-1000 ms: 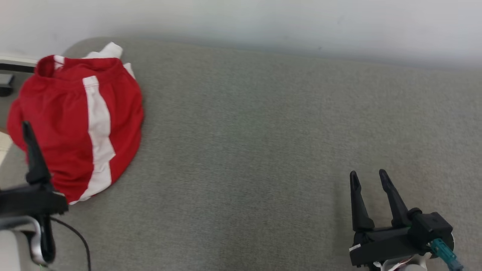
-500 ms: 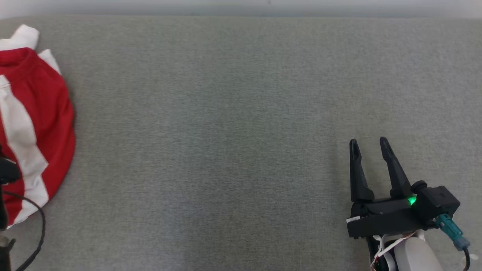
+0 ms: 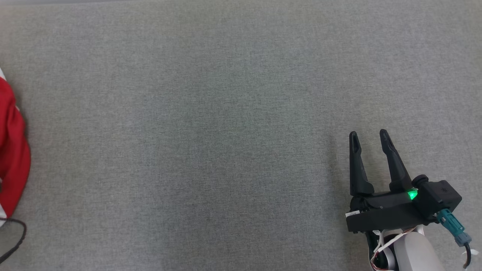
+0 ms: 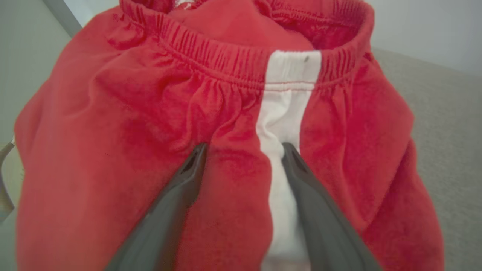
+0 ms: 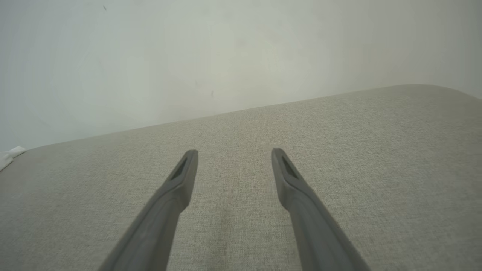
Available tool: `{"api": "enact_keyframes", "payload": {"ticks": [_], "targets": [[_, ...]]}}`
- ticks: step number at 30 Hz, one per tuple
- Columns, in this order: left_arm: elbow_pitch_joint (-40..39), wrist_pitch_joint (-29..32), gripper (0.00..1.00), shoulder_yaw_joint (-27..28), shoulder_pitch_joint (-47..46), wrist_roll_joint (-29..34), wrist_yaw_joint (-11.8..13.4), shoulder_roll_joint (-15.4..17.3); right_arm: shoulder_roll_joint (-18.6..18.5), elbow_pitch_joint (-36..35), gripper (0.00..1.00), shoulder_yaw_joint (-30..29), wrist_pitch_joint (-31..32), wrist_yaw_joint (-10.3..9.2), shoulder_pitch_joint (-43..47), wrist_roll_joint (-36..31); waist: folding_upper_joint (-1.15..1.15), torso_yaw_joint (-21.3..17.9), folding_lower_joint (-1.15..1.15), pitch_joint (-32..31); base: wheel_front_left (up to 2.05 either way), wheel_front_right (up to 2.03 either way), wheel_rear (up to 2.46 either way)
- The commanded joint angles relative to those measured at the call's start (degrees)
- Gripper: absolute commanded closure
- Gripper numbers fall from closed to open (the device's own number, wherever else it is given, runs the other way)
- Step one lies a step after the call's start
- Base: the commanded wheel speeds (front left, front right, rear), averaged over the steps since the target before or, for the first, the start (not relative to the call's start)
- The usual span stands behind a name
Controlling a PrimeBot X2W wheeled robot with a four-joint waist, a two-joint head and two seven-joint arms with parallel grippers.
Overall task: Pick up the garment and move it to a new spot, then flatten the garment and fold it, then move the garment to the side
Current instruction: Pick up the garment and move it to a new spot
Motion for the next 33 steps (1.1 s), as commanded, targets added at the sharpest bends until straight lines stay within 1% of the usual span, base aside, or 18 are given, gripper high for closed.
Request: {"api": "enact_keyframes", "payload": {"ticks": [1,2,5,6,7,8,17,23,25,29,30,31,32,33], "targets": [[1.13,0.75,0.0,-0.01,-0.67,0.16,0.65,0.73,0.01,0.12,0.0,0.08,0.03,0.19,-0.76,0.15,-0.01,-0.32,-0.01,0.13,0.0,0.0,0.0],[2.66,1.92,0.0,-0.26,-0.76,0.02,0.77,0.85,0.03,0.18,0.0,0.17,0.03,0.19,-0.83,0.17,-0.01,-0.54,-0.01,0.07,0.0,0.0,0.0],[4.04,1.88,0.0,-0.61,-0.97,0.18,0.95,1.28,0.02,0.2,0.0,0.13,0.03,0.19,-0.67,0.22,-0.01,-0.74,-0.01,-0.12,0.0,0.0,0.0],[4.32,1.73,0.74,-0.74,-1.12,0.24,0.95,1.31,0.02,0.21,0.0,0.08,0.03,0.19,-0.55,0.23,-0.01,-0.73,-0.01,-0.21,0.0,0.0,0.0],[4.63,1.52,0.92,-0.89,-1.23,0.35,0.97,1.36,0.02,0.27,0.0,0.0,0.03,0.19,-0.42,0.24,-0.01,-0.7,-0.01,-0.31,0.0,0.0,0.0],[5.19,0.77,1.0,-1.19,-1.38,0.42,0.92,1.32,0.03,0.42,0.0,-0.22,0.03,0.19,-0.08,0.23,-0.01,-0.48,-0.01,-0.67,0.0,0.0,0.0],[2.55,-6.92,1.0,-1.02,-3.48,-0.41,0.0,1.97,0.02,0.93,0.0,-0.41,0.03,0.19,1.67,-0.45,-0.01,2.01,-0.01,-3.89,0.0,0.0,0.0],[-2.76,-10.37,1.0,-2.1,-5.59,-0.8,-0.96,1.74,0.0,1.42,0.0,-0.41,0.03,0.19,3.05,-0.82,-0.01,3.61,-0.01,-6.67,0.0,0.0,0.0],[-8.08,-11.14,1.0,-2.97,-6.74,-0.8,-1.2,1.82,0.02,1.73,0.0,0.09,0.03,0.19,3.8,-0.58,-0.01,3.8,-0.01,-8.5,0.0,0.0,0.0],[-14.94,-10.22,1.0,-4.2,-7.71,-1.43,-1.53,1.33,-0.02,1.93,0.0,0.5,0.03,0.19,4.37,-0.09,-0.01,3.34,-0.01,-9.96,0.0,0.0,0.0],[-18.54,-9.29,1.0,-4.91,-8.17,-1.65,-1.54,0.82,0.01,1.99,0.0,0.66,0.03,0.19,5.03,0.17,-0.01,2.9,-0.01,-10.51,0.0,0.0,0.0],[-26.42,-6.78,1.0,-6.81,-8.64,-2.22,-1.62,-0.64,-0.01,1.9,0.0,0.74,0.02,0.19,5.4,0.64,-0.01,1.73,-0.01,-11.23,0.0,0.0,0.0],[-30.13,-5.33,1.0,-7.82,-9.12,-2.32,-1.45,-1.53,0.02,2.07,0.0,0.94,0.03,0.19,5.76,0.87,-0.01,0.99,-0.01,-11.53,0.0,0.0,0.0],[-31.94,-4.56,1.0,-8.45,-9.38,-2.24,-1.32,-2.11,0.01,2.11,0.0,0.84,0.03,0.19,5.93,1.02,-0.01,0.61,-0.01,-11.62,0.0,0.0,0.0]]}}
